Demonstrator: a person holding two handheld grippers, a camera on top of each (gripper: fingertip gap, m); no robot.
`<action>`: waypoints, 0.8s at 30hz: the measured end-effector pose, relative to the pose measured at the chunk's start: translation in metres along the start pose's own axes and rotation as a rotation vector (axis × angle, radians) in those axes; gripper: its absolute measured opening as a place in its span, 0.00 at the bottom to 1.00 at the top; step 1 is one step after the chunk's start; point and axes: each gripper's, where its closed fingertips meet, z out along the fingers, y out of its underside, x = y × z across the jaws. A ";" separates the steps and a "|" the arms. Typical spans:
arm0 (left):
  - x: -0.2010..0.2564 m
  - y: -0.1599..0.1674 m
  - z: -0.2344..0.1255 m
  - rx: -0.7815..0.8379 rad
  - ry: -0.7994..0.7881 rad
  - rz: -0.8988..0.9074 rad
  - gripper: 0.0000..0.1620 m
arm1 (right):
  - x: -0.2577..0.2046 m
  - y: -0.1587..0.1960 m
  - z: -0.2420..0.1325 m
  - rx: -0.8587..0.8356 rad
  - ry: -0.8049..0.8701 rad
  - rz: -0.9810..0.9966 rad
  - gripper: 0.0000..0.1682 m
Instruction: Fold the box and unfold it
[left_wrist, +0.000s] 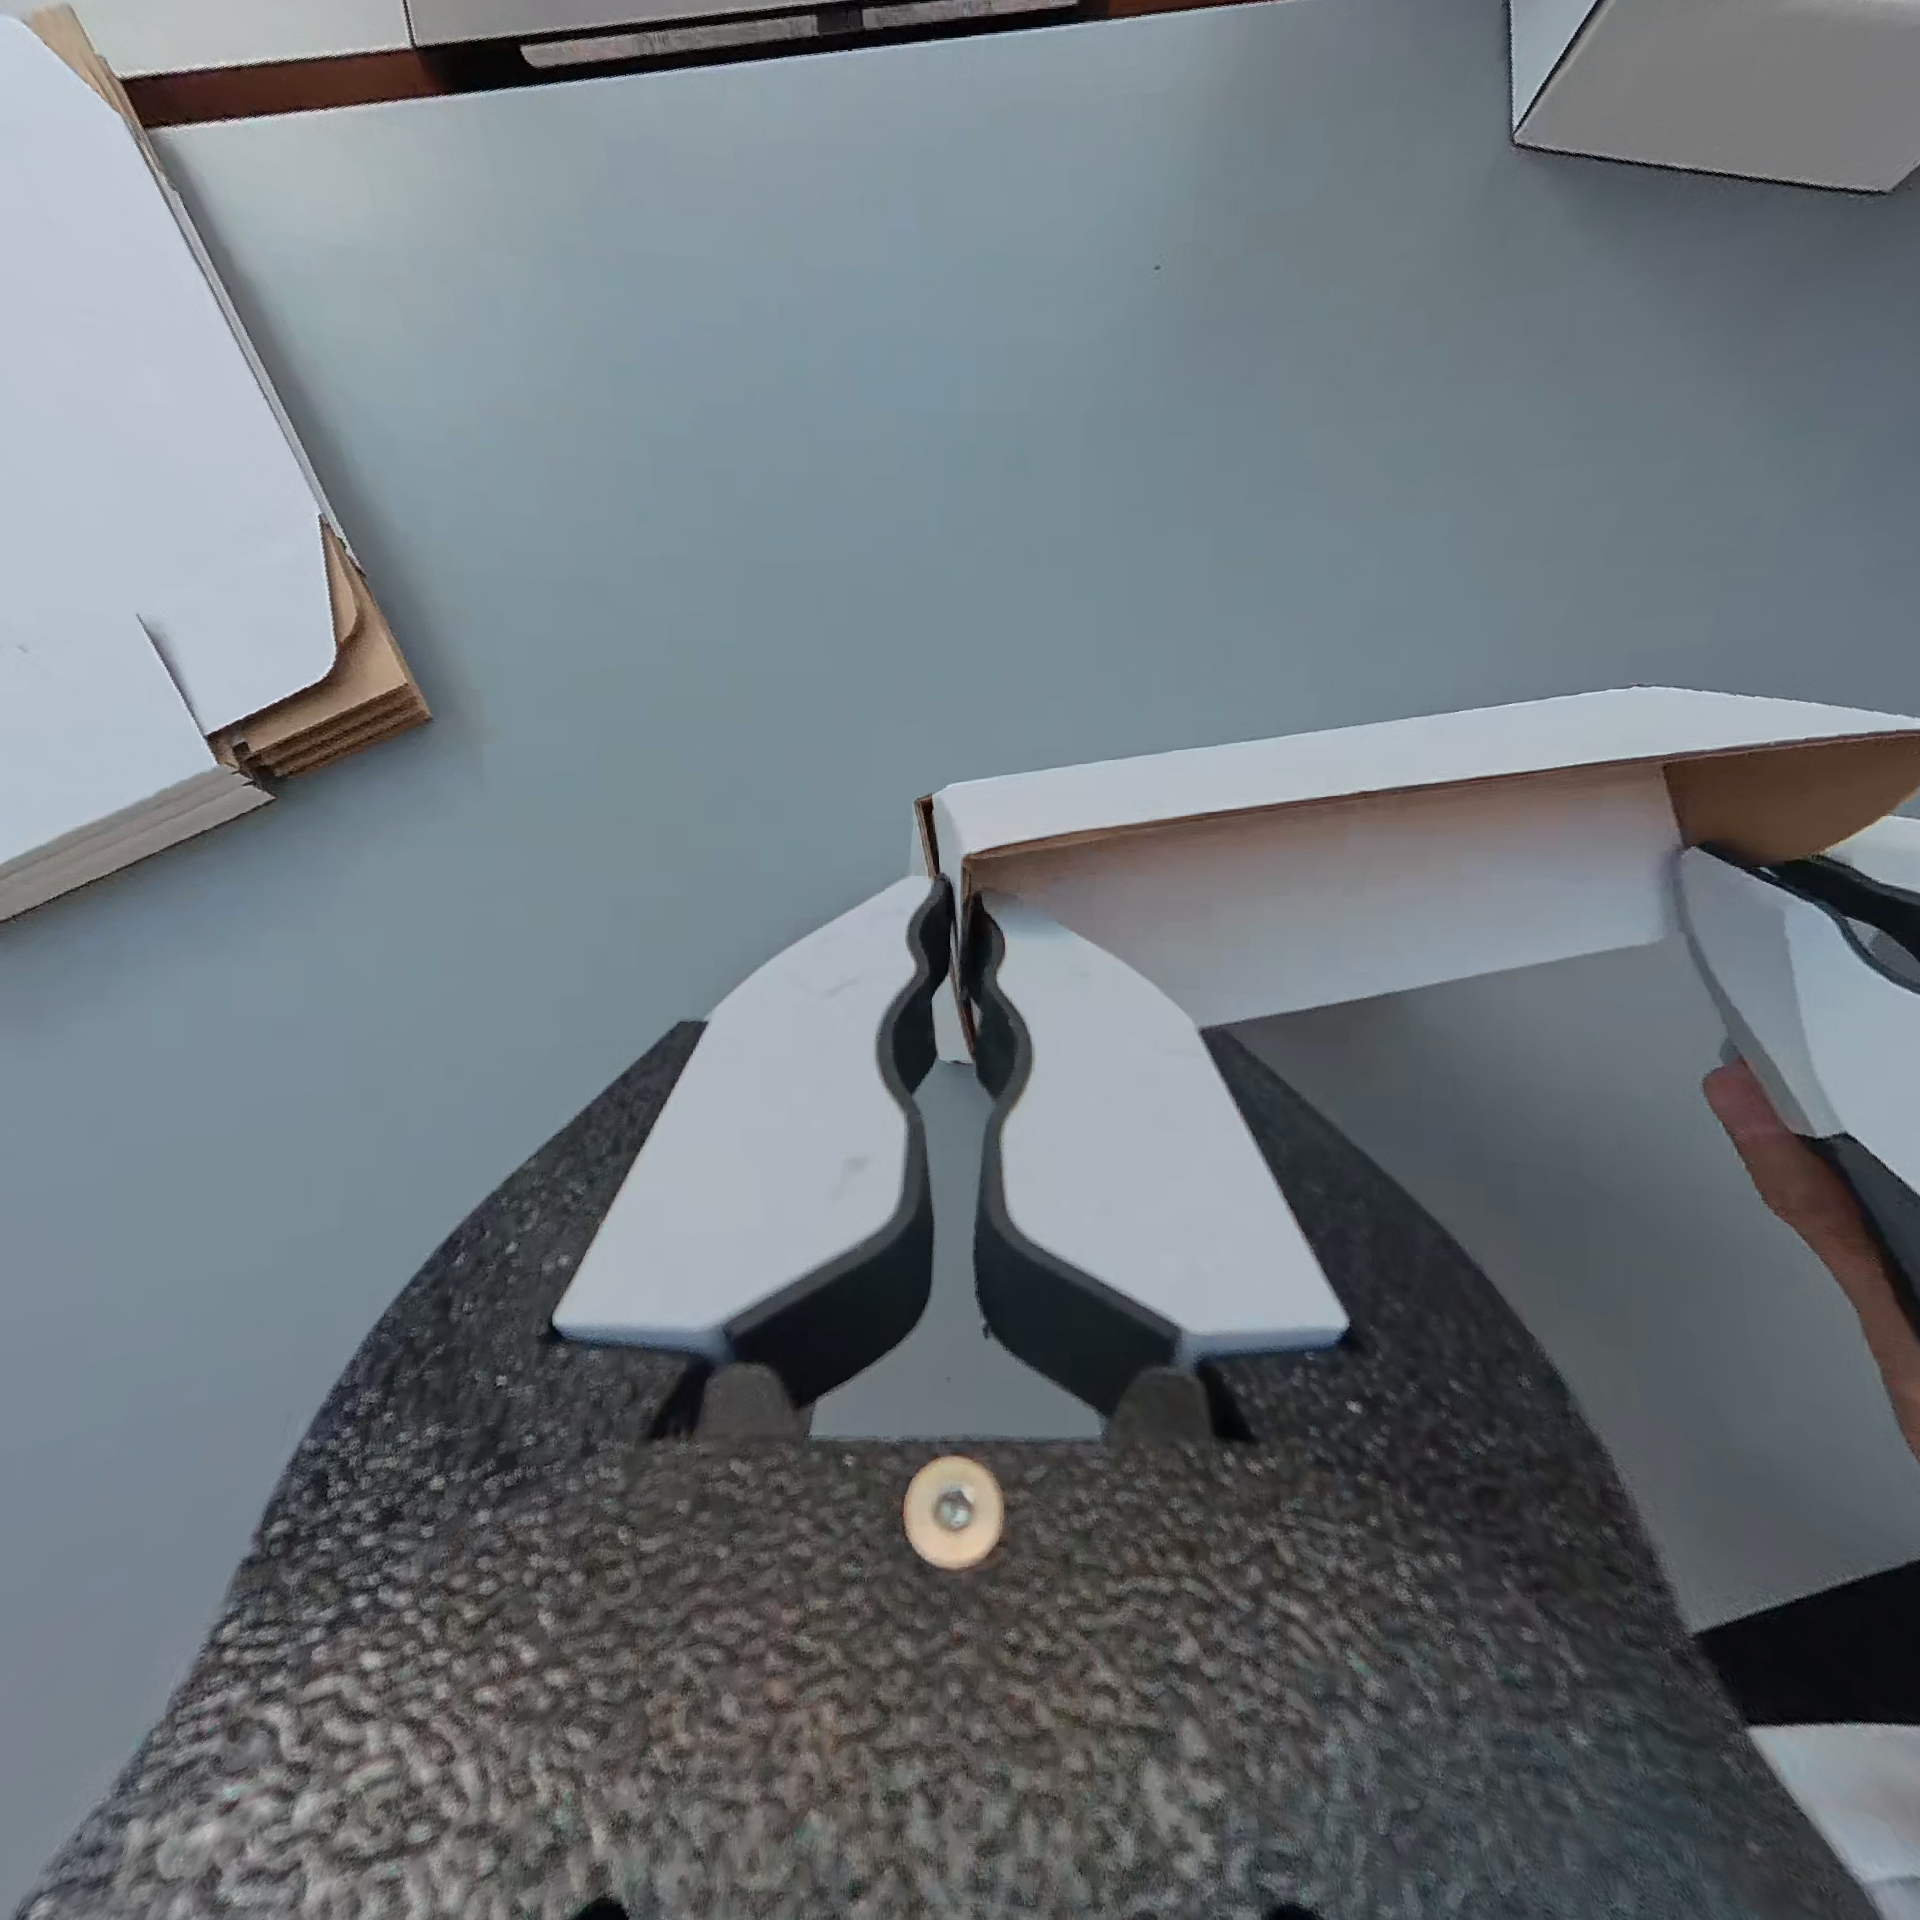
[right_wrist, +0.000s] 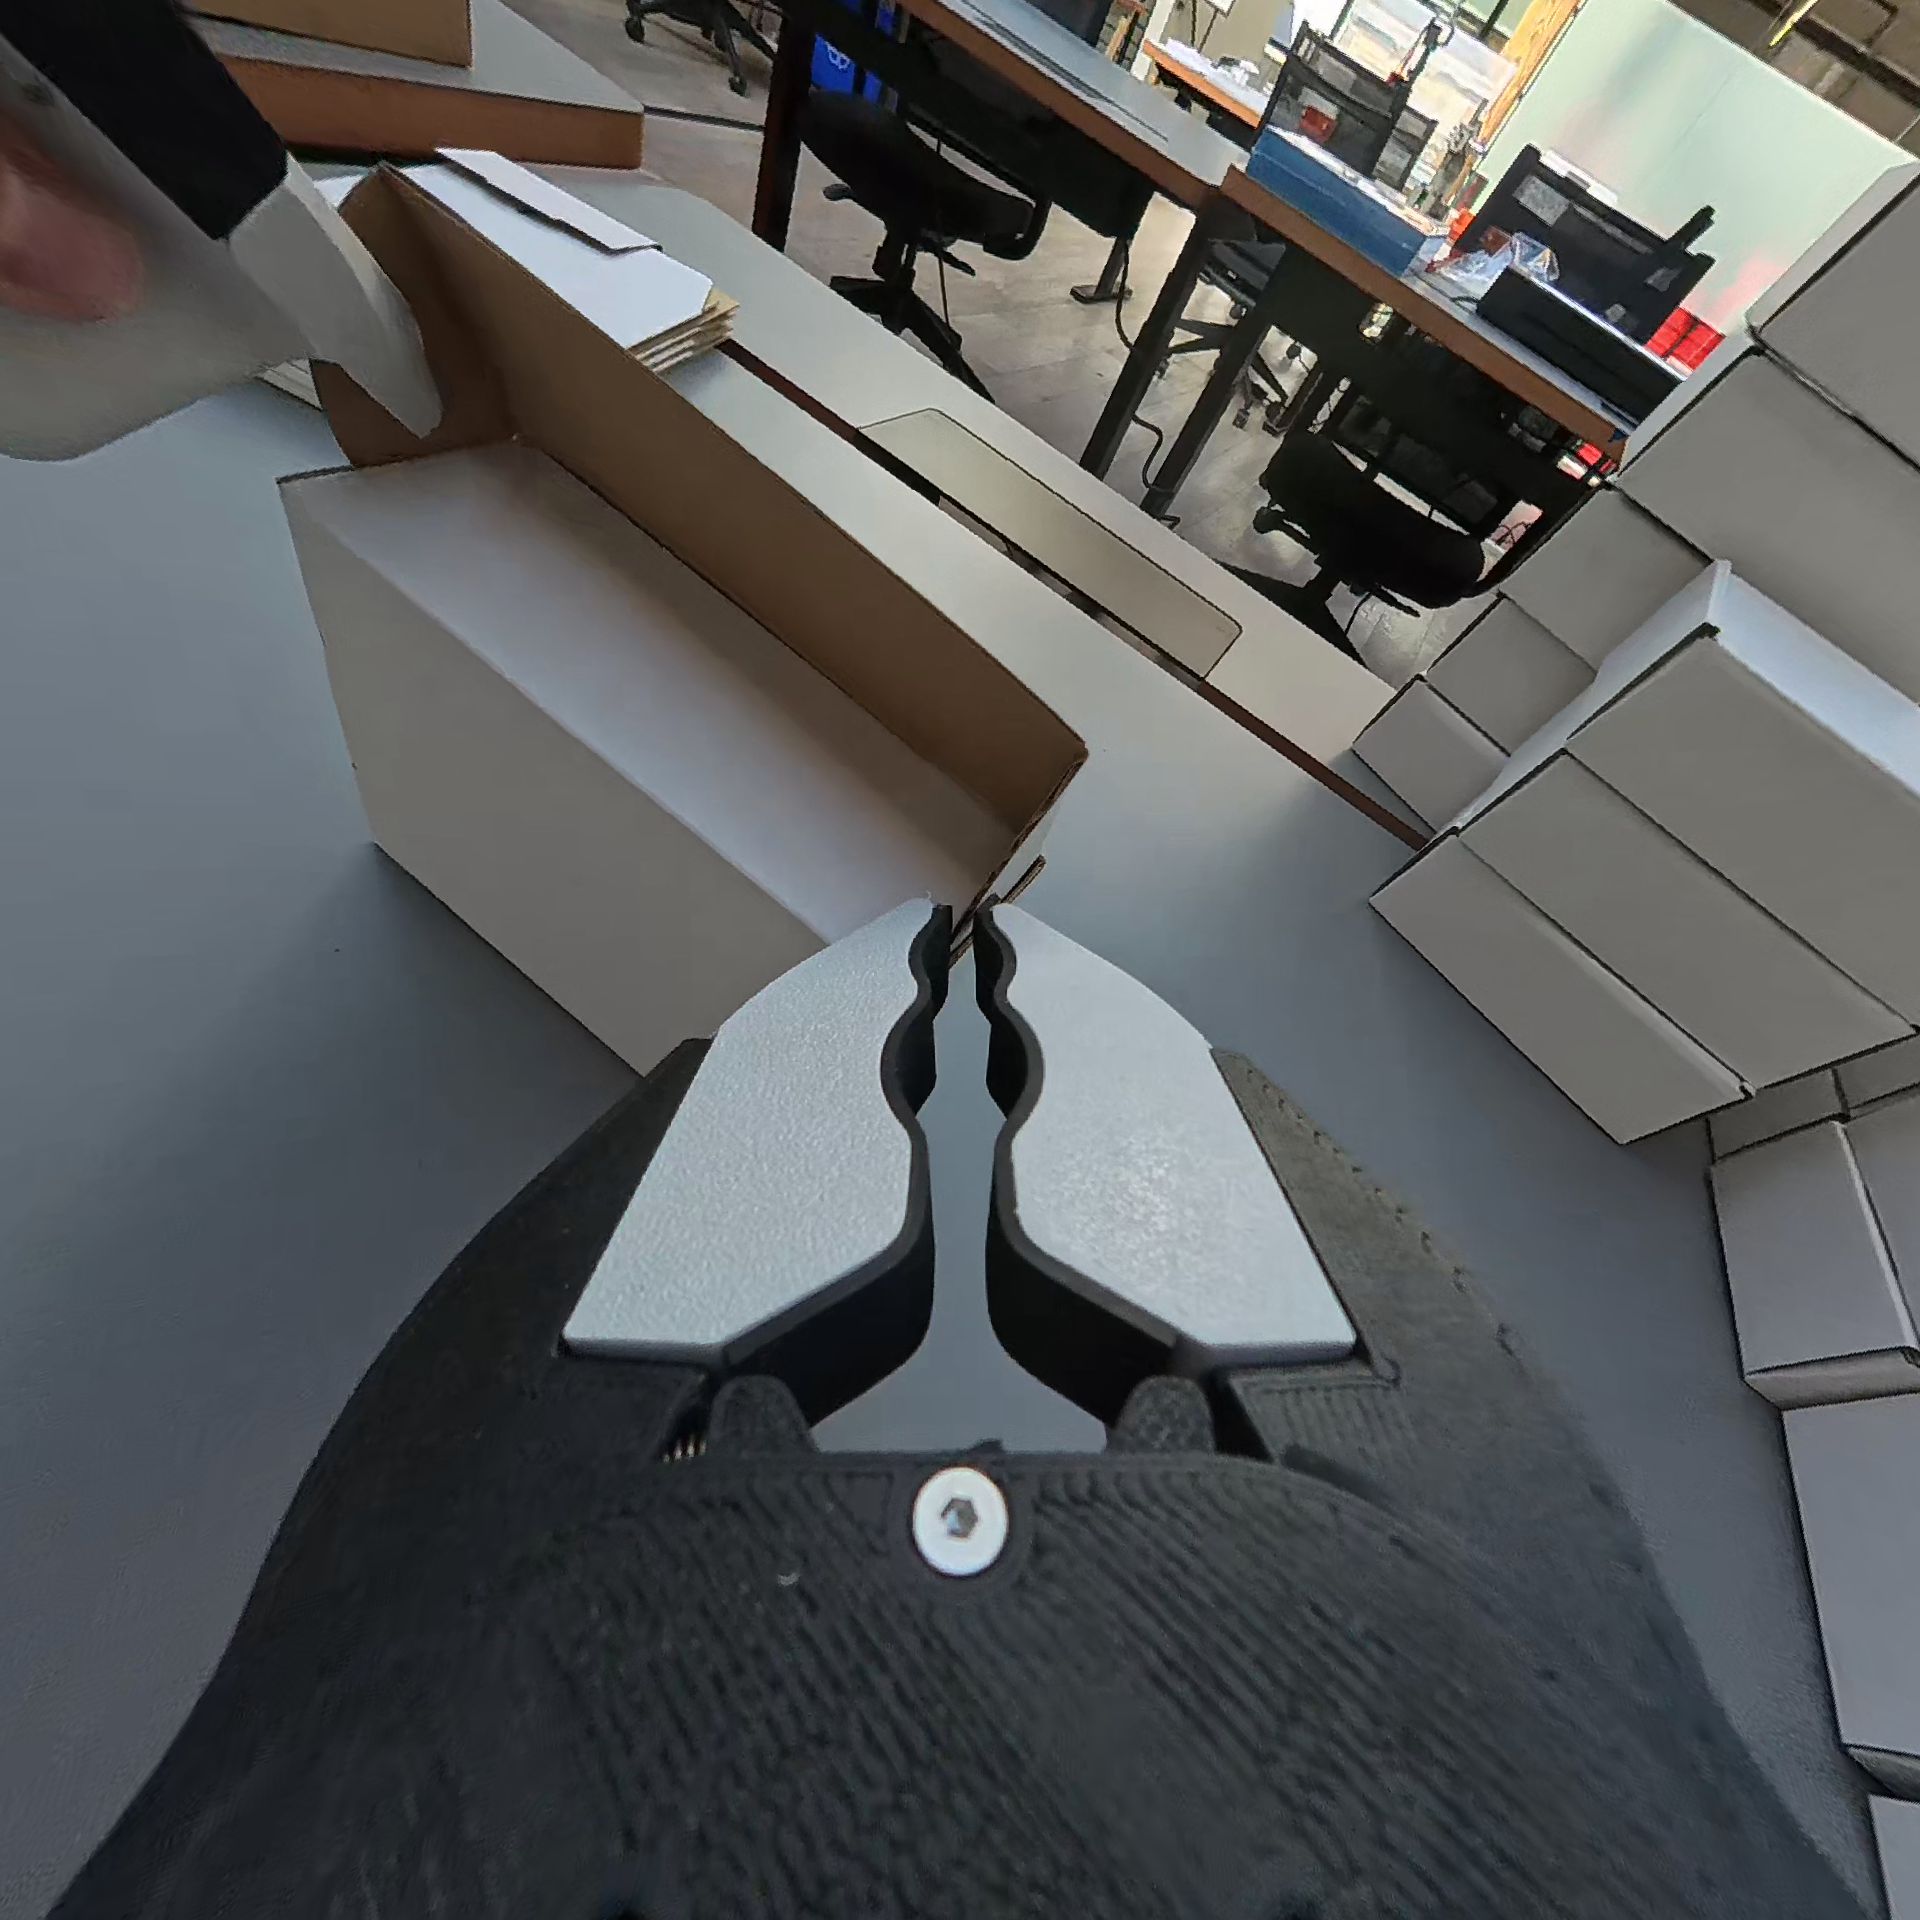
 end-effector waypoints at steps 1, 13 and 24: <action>0.000 0.001 0.001 0.024 -0.014 0.009 0.01 | 0.000 0.000 0.000 0.005 -0.003 0.011 0.03; 0.001 0.005 0.002 0.191 -0.099 0.034 0.01 | 0.009 -0.014 -0.026 0.277 -0.134 0.162 0.00; 0.004 0.005 0.002 0.233 -0.087 0.093 0.01 | 0.020 -0.037 0.009 0.019 -0.155 -0.128 0.00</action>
